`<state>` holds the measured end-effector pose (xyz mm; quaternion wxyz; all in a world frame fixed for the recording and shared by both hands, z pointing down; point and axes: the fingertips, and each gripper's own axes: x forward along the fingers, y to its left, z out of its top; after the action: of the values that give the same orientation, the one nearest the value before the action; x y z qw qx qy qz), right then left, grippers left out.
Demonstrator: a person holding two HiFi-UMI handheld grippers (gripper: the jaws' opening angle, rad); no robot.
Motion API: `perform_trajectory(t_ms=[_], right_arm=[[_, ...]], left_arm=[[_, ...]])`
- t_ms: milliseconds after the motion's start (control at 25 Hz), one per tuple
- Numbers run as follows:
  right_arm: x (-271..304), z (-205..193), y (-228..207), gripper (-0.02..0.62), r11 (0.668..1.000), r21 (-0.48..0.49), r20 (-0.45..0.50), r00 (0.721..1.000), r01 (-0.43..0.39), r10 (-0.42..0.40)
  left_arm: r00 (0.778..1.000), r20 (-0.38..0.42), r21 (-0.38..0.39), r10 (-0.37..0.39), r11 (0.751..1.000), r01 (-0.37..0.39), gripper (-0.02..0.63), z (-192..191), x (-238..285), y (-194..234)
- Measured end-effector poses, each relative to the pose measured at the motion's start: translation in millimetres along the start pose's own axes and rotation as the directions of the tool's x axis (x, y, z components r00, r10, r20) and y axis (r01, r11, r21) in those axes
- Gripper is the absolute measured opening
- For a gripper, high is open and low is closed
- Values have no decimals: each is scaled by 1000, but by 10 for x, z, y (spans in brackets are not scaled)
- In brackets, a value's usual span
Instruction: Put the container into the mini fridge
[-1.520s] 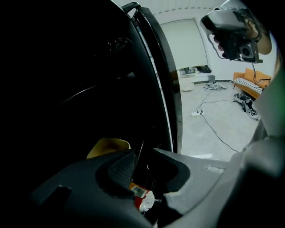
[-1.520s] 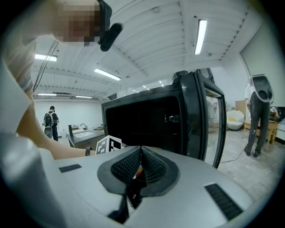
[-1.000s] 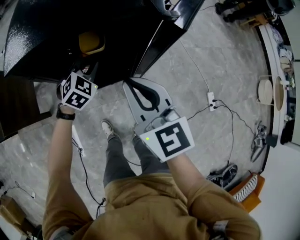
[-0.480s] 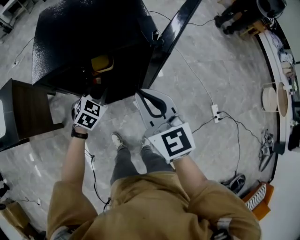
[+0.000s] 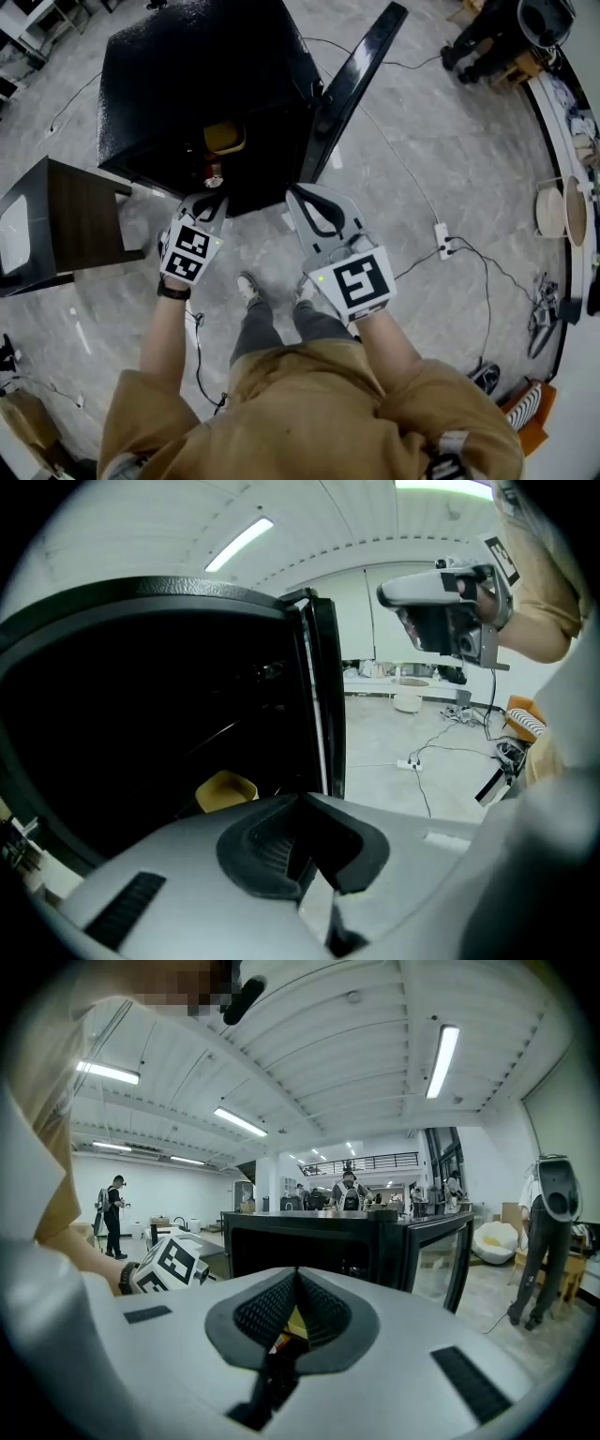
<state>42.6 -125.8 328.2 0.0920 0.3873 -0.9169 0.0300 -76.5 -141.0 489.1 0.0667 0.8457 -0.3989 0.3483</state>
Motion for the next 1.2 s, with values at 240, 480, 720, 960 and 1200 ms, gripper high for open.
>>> perform_trajectory(t_ms=[240,480,720,960,1200], right_arm=[[-83,167,53,3,1000,-12,19,1000,-9,9],[-139,349,117,3,1000,-18,43,999,-4,5],[-158,522,217,3,1000,-22,64,998,-16,18],[-247,695,334,3,1000,-18,91,996,-24,26],[-326,736,402,3,1000,-10,87,996,-14,15]], left_arm=[[998,52,-38,21,999,-19,3,158,-327,-46],[994,103,-71,36,997,-28,3,317,-620,-52],[988,151,-125,37,992,-18,3,450,-900,-44],[972,220,-148,82,988,-50,3,599,-1313,36],[940,328,-231,92,973,-14,3,756,-1733,127]])
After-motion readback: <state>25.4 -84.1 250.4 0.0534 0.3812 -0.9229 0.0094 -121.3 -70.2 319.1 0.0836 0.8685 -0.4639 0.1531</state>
